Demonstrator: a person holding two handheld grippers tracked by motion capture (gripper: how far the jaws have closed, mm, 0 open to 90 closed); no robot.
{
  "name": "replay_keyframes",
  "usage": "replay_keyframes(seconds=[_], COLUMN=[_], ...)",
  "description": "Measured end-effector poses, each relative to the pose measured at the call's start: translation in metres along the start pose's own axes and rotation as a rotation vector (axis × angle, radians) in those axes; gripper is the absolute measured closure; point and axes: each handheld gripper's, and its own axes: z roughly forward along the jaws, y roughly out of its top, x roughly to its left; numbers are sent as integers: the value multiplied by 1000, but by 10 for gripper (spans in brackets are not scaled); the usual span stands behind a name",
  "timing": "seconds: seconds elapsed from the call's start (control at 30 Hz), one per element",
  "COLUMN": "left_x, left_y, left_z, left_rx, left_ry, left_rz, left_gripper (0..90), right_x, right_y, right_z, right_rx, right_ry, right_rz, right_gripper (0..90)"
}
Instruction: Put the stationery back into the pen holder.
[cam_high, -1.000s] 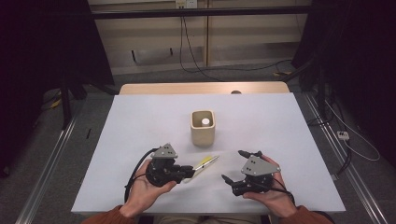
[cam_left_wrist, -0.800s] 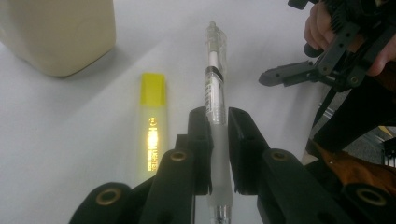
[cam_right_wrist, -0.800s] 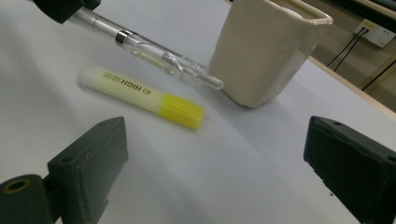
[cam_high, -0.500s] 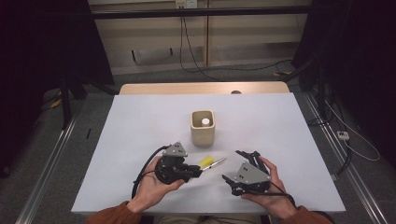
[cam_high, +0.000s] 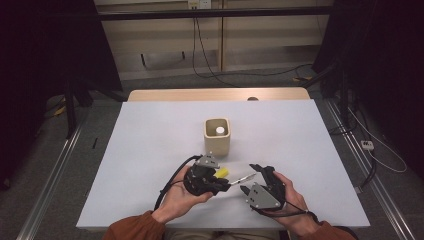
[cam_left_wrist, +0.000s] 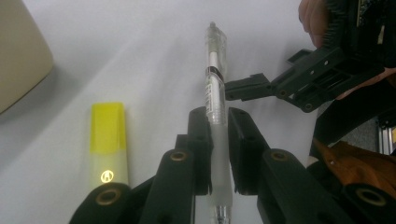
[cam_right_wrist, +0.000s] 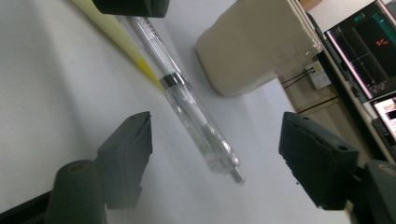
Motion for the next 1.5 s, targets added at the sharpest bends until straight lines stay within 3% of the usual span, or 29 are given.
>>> replay_keyframes(seconds=[0.07, 0.1, 0.13, 0.27, 0.57, 0.73, 0.83, 1.07, 1.13, 1.17, 1.3, 1.5], left_x=[1, 0, 1, 1, 0, -1, -1, 4, 4, 5, 10, 18], left_y=[3, 4, 5, 5, 6, 6, 5, 4, 3, 2, -1, -10], left_z=[3, 4, 5, 7, 12, 14, 15, 14, 13, 13, 9, 5], left_rx=[-1, 2, 3, 3, 8, 11, 6, -22, -30, -34, -64, -97], left_ry=[-6, 14, -8, -11, -20, -17, -21, -37, -22, -15, -9, 79], left_rz=[-1, -4, -2, 0, -13, -14, -25, -23, -21, -17, -47, -66], left_gripper=[803, 803, 804, 804, 803, 803, 803, 797, 761, 727, 648, 423], right_x=[3, 3, 5, 12, 19, 21, 20, 19, 19, 16, 8, -1], right_y=[0, 1, 1, 2, 3, 2, 2, 1, -1, 0, -4, -9], right_z=[0, 1, 1, 1, 2, 2, 2, 3, 2, 2, 2, 2], right_rx=[6, 11, 21, 31, -5, 7, 9, 5, 20, 17, 26, 44], right_ry=[-12, -21, -32, -59, -84, -61, -51, -34, -29, -32, -26, -17], right_rz=[-42, -86, -124, -251, -360, -383, -406, -410, -370, -384, -320, -187], right_gripper=[315, 329, 335, 415, 622, 764, 784, 807, 808, 807, 808, 808])
